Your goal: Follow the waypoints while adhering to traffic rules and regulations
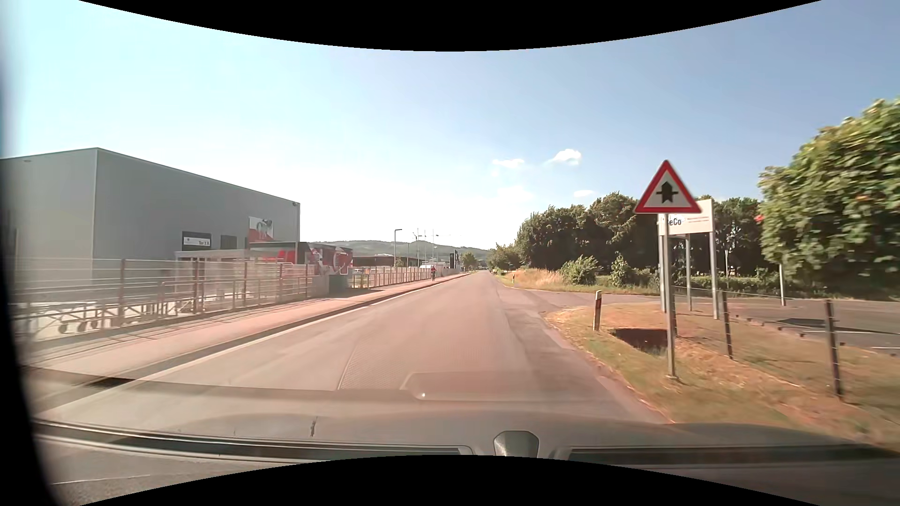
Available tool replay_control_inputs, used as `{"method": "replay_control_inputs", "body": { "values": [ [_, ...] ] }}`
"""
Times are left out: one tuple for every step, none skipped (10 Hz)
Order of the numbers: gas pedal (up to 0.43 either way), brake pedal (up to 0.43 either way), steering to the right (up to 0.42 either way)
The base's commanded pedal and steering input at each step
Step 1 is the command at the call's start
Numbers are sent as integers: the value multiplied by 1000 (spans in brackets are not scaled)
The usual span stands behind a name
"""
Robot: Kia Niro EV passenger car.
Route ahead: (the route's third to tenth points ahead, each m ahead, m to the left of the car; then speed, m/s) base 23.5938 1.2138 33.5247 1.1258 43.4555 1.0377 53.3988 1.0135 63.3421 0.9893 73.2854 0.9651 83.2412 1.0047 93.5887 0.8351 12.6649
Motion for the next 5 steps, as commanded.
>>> {"method": "replay_control_inputs", "body": {
  "values": [
    [169,6,3],
    [169,6,4],
    [169,6,4],
    [169,6,4],
    [157,6,4]
  ]
}}
